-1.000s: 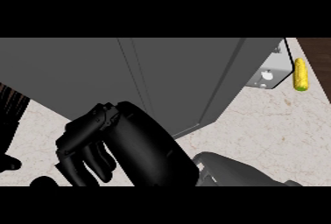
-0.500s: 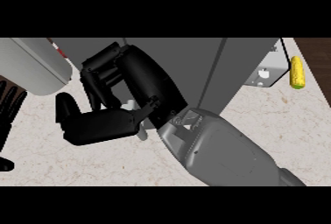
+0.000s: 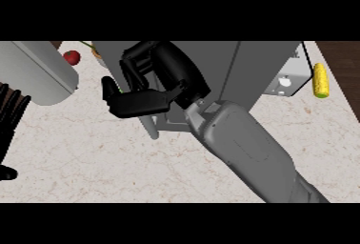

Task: Pick up the wine, place it into the cabinet and close the cabinet

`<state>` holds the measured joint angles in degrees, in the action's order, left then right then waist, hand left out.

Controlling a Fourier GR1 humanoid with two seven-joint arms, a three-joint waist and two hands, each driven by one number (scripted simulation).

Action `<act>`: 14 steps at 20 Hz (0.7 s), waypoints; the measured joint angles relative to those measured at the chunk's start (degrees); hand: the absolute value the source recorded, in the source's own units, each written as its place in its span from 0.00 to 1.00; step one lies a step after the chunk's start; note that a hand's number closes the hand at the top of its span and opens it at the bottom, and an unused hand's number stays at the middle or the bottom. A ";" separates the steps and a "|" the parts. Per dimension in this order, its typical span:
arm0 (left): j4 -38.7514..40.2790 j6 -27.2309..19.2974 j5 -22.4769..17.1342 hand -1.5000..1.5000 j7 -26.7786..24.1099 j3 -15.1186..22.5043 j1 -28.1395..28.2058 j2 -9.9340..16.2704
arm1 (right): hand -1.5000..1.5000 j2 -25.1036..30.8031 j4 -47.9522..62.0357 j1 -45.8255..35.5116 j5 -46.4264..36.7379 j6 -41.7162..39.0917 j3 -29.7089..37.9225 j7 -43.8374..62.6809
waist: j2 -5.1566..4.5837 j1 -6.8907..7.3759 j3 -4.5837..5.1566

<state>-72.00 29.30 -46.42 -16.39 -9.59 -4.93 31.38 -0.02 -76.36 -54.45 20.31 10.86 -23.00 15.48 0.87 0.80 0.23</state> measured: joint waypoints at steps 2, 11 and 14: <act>-0.38 0.15 0.53 0.00 -0.34 -0.06 0.35 -0.44 | 1.00 -0.01 1.31 -0.06 -0.05 -1.81 0.56 -1.57 | 0.30 0.16 0.06; -0.90 0.72 0.97 0.00 0.24 -0.05 -0.36 -0.87 | 1.00 0.93 5.51 -0.66 -0.48 -7.85 1.69 -6.51 | 1.13 0.88 0.34; -1.11 1.49 0.32 0.00 0.93 -0.17 -0.44 -0.48 | 1.00 1.28 6.19 -0.51 -0.61 -9.28 1.88 -8.08 | 1.33 1.09 0.51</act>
<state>-73.11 30.79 -46.10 -15.46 -9.76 -5.37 30.91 1.26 -70.17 -54.96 19.69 1.58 -21.12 7.40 2.20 1.89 0.74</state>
